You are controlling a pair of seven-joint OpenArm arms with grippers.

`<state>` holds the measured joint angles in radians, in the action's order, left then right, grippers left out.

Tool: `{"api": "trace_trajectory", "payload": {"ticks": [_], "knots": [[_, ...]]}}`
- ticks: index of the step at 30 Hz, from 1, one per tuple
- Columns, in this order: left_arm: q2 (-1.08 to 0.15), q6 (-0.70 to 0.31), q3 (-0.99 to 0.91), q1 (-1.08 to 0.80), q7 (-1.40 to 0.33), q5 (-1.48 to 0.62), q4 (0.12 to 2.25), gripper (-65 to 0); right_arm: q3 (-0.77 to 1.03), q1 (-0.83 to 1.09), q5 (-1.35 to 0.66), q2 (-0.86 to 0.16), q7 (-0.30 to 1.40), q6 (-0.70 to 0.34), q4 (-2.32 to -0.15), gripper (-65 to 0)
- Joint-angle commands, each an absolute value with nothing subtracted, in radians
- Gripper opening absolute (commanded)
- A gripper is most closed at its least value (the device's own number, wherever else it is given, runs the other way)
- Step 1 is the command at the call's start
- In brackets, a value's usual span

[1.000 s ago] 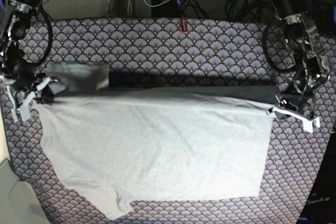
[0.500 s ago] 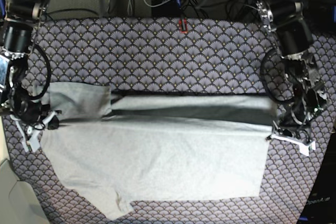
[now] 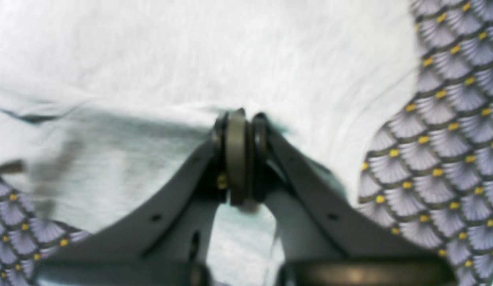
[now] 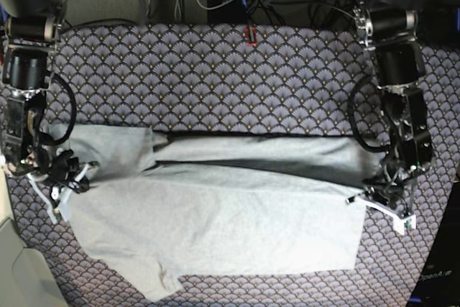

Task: Fold the T-shirt properly
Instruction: 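Lift the collar edge with both grippers and fold it toward the hem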

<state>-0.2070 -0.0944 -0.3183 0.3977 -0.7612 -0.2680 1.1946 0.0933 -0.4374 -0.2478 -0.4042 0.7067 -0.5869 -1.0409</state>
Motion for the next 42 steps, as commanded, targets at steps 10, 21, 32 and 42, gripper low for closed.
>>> {"api": "trace_trajectory", "payload": {"ticks": [10,21,32,42], "knots": [[-0.239,-0.097,-0.318,0.504,-0.720,-0.269,1.109,-64.6,0.031,-0.515,-0.148,-0.390,0.627,-0.588,-1.038,-65.0],[-0.254,-0.097,-0.318,0.515,-0.719,-0.269,1.099,-64.6,-0.033,-0.570,-0.147,-0.407,0.561,-0.587,-0.937,-65.0],[-0.257,-0.097,-0.318,0.486,-0.719,-0.269,1.099,-64.5,-0.036,-0.642,-0.147,-0.410,0.518,-0.587,-0.831,-65.0],[-0.257,-0.097,-0.323,0.483,-0.719,-0.269,1.098,-63.7,-0.077,-0.671,-0.147,-0.409,0.516,-0.587,-0.826,-65.0]]}}
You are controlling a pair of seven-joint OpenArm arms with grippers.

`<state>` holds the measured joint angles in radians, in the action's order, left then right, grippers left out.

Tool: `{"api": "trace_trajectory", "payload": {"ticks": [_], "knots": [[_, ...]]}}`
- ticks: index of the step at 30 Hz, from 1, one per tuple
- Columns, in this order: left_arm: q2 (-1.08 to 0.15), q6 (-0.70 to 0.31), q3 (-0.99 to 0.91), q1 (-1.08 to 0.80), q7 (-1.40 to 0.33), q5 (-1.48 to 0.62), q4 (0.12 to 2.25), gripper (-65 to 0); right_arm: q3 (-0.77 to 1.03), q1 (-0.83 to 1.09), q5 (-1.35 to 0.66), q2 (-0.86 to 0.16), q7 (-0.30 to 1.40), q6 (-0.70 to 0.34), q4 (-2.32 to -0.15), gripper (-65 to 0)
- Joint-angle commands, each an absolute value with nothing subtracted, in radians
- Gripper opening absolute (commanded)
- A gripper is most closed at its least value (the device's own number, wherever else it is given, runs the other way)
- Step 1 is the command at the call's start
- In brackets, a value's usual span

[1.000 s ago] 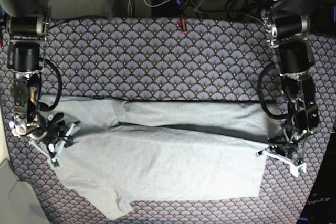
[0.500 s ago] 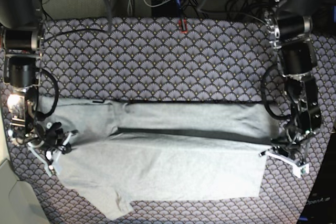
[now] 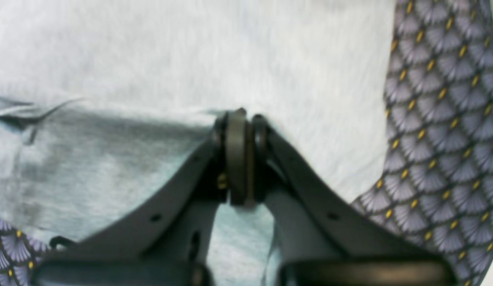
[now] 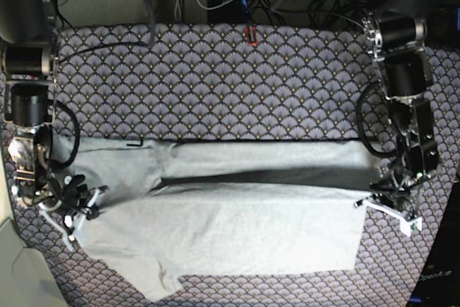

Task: Fold the T-shirt properly
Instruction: 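Lift the collar edge with both grippers and fold it toward the hem, then lower the folded edge and open both grippers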

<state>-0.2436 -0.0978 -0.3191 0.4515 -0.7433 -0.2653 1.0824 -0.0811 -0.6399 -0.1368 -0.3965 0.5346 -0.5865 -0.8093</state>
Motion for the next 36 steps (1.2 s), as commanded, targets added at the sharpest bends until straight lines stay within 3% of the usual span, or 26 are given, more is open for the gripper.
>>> {"api": "trace_trajectory", "payload": {"ticks": [1,5,7,14,20,23,31,36], "knots": [[-0.257,-0.097,-0.321,0.483,-0.719,-0.269,1.098,-62.1,-0.094,-0.680,-0.147,-0.409,0.516,-0.587,-0.826,-65.0],[-0.257,-0.097,-0.323,0.483,-0.719,-0.269,1.098,-48.9,-0.140,-0.693,-0.147,-0.409,0.518,-0.587,-0.826,-63.5],[-0.257,-0.097,-0.325,0.483,-0.719,-0.269,1.098,-42.6,-0.142,-0.693,-0.147,-0.409,0.518,-0.587,-0.826,-58.8],[-0.257,-0.097,-0.325,0.483,-0.719,-0.274,1.099,-31.8,-0.142,-0.684,-0.147,-0.410,0.516,-0.587,-0.825,-39.3],[-0.265,-0.097,-0.328,0.426,-0.723,-0.277,1.156,-31.8,-0.134,-0.687,-0.147,-0.438,0.526,-0.581,-0.828,-36.8],[-0.272,-0.097,-0.363,0.357,-0.723,-0.311,1.204,-31.8,-0.133,-0.670,-0.147,-0.470,0.529,-0.513,-0.832,-36.8],[-0.280,-0.097,-0.440,0.271,-0.720,-0.397,1.214,-31.8,0.033,-0.519,-0.150,-0.527,0.522,-0.479,-0.846,-36.8],[-0.297,-0.097,-0.440,0.266,-0.720,-0.398,1.207,-31.8,0.091,-0.386,-0.150,-0.524,0.529,-0.479,-0.986,-36.8]]}}
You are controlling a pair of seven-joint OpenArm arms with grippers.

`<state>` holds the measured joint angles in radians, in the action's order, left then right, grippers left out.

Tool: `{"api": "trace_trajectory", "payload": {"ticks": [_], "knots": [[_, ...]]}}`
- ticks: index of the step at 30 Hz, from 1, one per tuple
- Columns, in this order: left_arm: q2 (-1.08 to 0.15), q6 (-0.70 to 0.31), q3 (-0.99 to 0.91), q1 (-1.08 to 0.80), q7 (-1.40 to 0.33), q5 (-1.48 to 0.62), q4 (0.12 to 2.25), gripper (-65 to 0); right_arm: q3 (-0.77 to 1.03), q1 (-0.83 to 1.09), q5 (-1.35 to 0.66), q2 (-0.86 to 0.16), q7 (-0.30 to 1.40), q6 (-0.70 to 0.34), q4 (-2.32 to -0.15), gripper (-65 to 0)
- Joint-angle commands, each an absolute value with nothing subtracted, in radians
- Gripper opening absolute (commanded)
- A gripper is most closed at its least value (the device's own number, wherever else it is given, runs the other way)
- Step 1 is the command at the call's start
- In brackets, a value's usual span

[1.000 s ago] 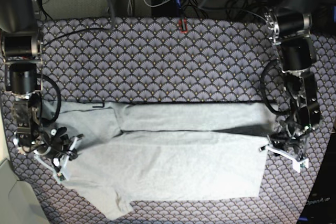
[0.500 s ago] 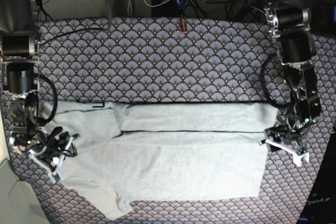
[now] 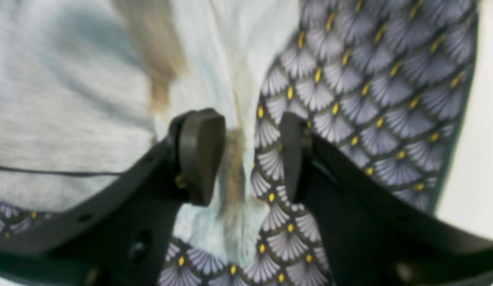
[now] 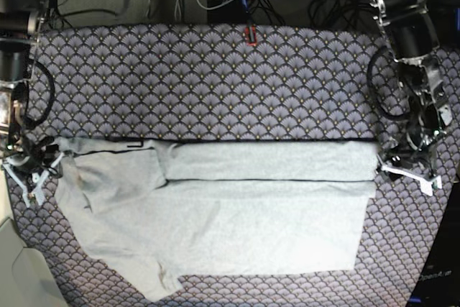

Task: Fold the T-shirt properly
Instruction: 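Lower the folded edge and open both grippers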

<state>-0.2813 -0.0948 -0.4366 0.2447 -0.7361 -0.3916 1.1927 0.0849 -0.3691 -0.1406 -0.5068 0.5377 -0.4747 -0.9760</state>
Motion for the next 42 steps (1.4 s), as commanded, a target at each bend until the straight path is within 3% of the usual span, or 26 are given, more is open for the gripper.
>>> {"api": "trace_trajectory", "payload": {"ticks": [1,38,40,42], "knots": [[-0.302,-0.097,-0.440,0.265,-0.720,-0.398,1.207,-31.8,0.093,-0.364,-0.150,-0.524,0.529,-0.479,-1.013,-36.8],[-0.292,-0.097,-0.440,0.225,-0.720,-0.398,1.205,-31.8,0.094,-0.259,-0.148,-0.535,0.526,-0.479,-1.030,-37.1],[-0.292,-0.097,-0.440,0.225,-0.720,-0.398,1.205,-31.8,0.094,-0.259,-0.148,-0.533,0.522,-0.479,-1.030,-39.0],[-0.292,-0.097,-0.440,0.225,-0.720,-0.398,1.205,-31.8,0.094,-0.259,-0.148,-0.530,0.522,-0.479,-1.030,-45.0]]}}
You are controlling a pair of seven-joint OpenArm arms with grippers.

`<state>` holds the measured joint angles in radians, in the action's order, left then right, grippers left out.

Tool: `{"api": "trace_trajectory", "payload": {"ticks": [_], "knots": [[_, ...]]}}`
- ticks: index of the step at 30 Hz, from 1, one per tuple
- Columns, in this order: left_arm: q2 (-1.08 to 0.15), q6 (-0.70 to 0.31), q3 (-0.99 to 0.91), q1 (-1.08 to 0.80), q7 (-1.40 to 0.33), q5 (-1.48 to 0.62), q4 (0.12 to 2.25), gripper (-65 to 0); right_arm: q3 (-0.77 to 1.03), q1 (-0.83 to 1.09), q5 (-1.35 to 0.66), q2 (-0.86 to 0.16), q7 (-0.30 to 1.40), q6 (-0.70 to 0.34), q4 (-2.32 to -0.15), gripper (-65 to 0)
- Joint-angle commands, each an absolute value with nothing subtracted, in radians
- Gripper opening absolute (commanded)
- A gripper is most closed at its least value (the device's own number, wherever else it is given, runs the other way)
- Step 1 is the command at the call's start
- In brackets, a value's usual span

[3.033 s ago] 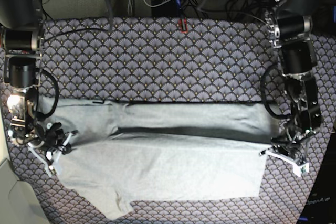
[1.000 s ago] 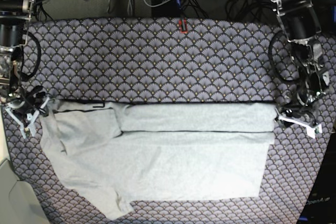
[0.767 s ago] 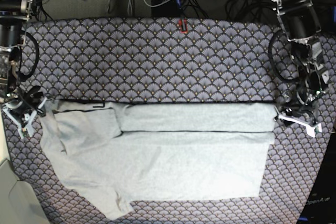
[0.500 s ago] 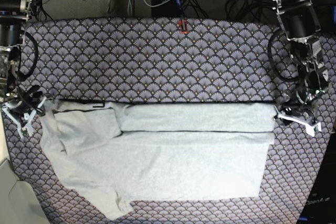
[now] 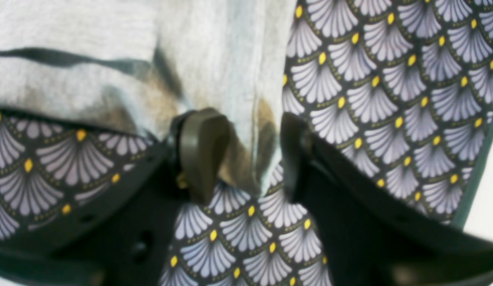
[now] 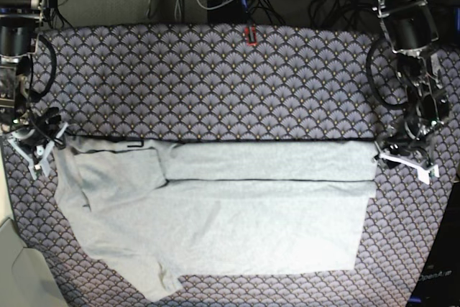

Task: Fold the T-shirt properly
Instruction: 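Lower the folded edge and open both grippers, then pull the folded shirt back toward the robot with both grippers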

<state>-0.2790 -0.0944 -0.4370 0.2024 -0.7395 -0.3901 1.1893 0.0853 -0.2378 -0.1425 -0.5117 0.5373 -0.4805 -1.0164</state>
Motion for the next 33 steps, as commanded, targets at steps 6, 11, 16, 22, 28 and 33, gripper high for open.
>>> {"api": "trace_trajectory", "payload": {"ticks": [6,11,16,22,28,33], "knots": [[-0.292,-0.097,-0.435,0.229,-0.720,-0.397,1.204,-31.8,0.094,-0.259,-0.148,-0.501,0.527,-0.479,-1.030,-65.0],[-0.288,-0.097,-0.435,0.232,-0.719,-0.395,1.198,-31.8,0.094,-0.243,-0.148,-0.492,0.522,-0.479,-1.030,-65.0],[-0.263,-0.097,-0.435,0.234,-0.719,-0.395,1.132,-31.8,0.094,-0.242,-0.148,-0.487,0.521,-0.479,-1.030,-65.0],[-0.262,-0.097,-0.415,0.242,-0.659,-0.392,1.082,-31.8,0.093,-0.246,-0.148,-0.487,0.526,-0.479,-1.030,-65.0],[-0.263,-0.097,-0.361,0.246,-0.610,-0.398,1.012,-31.9,0.093,-0.245,-0.148,-0.487,0.526,-0.479,-1.030,-65.0],[-0.240,-0.097,-0.364,0.246,-0.618,-0.400,1.018,-34.6,0.093,-0.243,-0.148,-0.489,0.527,-0.479,-1.030,-65.0]]}}
